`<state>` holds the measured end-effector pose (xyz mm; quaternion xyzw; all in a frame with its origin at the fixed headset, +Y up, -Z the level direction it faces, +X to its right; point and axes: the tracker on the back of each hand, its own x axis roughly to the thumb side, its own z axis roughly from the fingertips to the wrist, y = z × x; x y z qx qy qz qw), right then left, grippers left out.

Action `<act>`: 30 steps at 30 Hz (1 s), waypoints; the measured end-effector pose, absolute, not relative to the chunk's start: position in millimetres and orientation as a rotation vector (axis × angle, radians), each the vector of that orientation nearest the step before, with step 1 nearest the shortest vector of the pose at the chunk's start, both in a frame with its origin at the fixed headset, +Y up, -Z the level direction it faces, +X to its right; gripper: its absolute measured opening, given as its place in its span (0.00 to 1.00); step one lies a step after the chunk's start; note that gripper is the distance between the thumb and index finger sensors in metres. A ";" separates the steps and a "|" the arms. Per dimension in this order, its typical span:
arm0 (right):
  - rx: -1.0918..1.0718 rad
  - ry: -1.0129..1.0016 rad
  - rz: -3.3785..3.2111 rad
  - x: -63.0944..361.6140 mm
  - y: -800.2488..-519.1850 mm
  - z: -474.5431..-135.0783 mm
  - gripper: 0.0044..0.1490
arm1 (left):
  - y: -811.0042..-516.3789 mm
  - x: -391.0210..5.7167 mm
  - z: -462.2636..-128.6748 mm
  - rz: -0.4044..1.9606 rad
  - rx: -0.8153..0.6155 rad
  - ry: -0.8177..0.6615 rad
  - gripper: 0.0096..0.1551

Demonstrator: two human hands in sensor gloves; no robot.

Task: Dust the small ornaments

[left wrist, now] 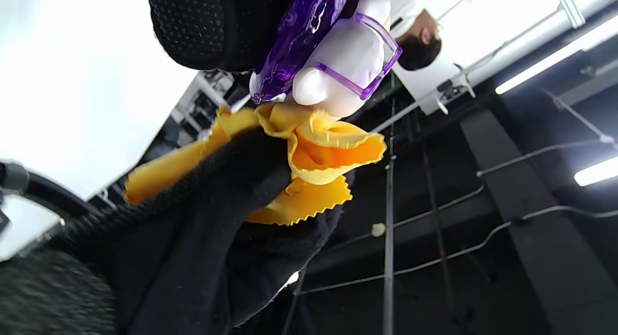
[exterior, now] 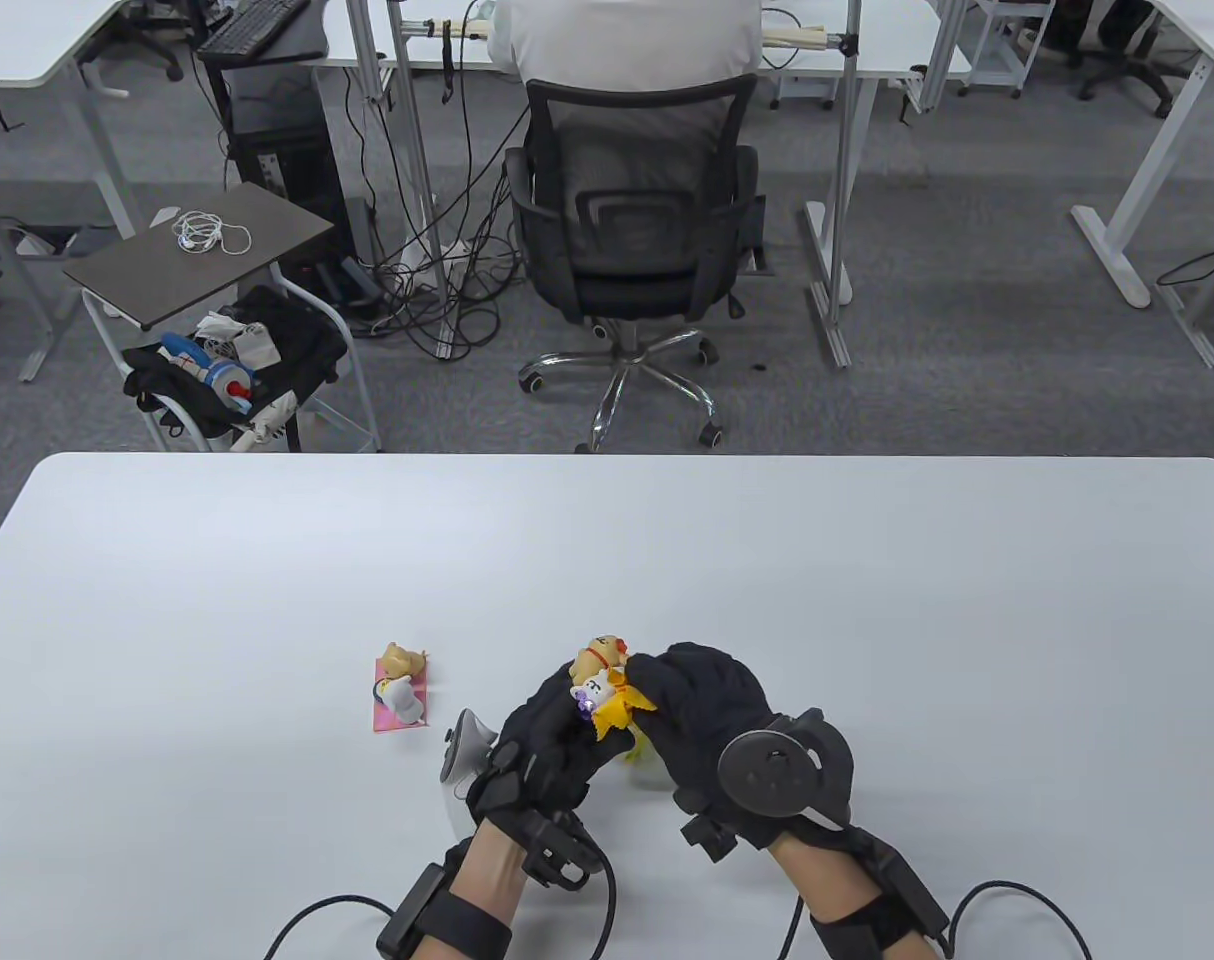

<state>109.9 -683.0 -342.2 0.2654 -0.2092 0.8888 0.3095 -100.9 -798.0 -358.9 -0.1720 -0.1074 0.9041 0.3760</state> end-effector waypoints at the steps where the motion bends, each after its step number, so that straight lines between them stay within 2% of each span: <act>1: 0.672 -0.514 2.295 113.8 -682.6 -344.4 0.32 | -796.2 -103.2 -359.2 2.277 -0.428 -0.280 0.34; 2: 0.658 -0.478 2.244 114.7 -682.6 -346.0 0.32 | -795.4 -104.6 -359.8 2.245 -0.417 -0.272 0.34; 4: 0.610 -0.266 2.100 112.0 -687.4 -350.9 0.32 | -794.9 -107.8 -360.9 2.112 -0.401 -0.243 0.34; 6: 0.576 -0.117 2.074 107.2 -696.8 -353.6 0.33 | -795.4 -106.9 -359.5 2.076 -0.396 -0.207 0.33; 8: 0.541 -0.106 2.055 109.7 -705.8 -357.3 0.33 | -796.6 -109.3 -356.6 2.063 -0.373 -0.154 0.34; 14: 0.286 -0.004 1.725 133.1 -717.0 -371.6 0.33 | -778.1 -99.7 -360.0 1.886 -0.359 -0.408 0.41; 17: 0.229 0.049 1.630 138.1 -720.1 -373.2 0.33 | -767.7 -96.9 -357.1 1.731 -0.247 -0.452 0.43; 19: 0.211 0.097 1.585 136.1 -723.0 -372.0 0.33 | -763.7 -100.2 -354.9 1.690 -0.185 -0.421 0.43; 23: 0.282 0.097 1.668 133.3 -723.5 -373.2 0.32 | -757.5 -109.8 -354.1 1.676 -0.154 -0.373 0.41; 26: 0.450 -0.185 1.933 133.6 -707.0 -365.8 0.31 | -754.6 -116.6 -354.9 1.608 -0.114 -0.317 0.40; 27: 0.565 -0.294 2.038 129.7 -698.4 -360.1 0.31 | -753.0 -117.6 -354.3 1.547 -0.098 -0.292 0.40; 30: 0.722 -0.352 2.200 112.5 -685.4 -346.4 0.30 | -751.6 -113.3 -352.7 1.398 -0.070 -0.278 0.40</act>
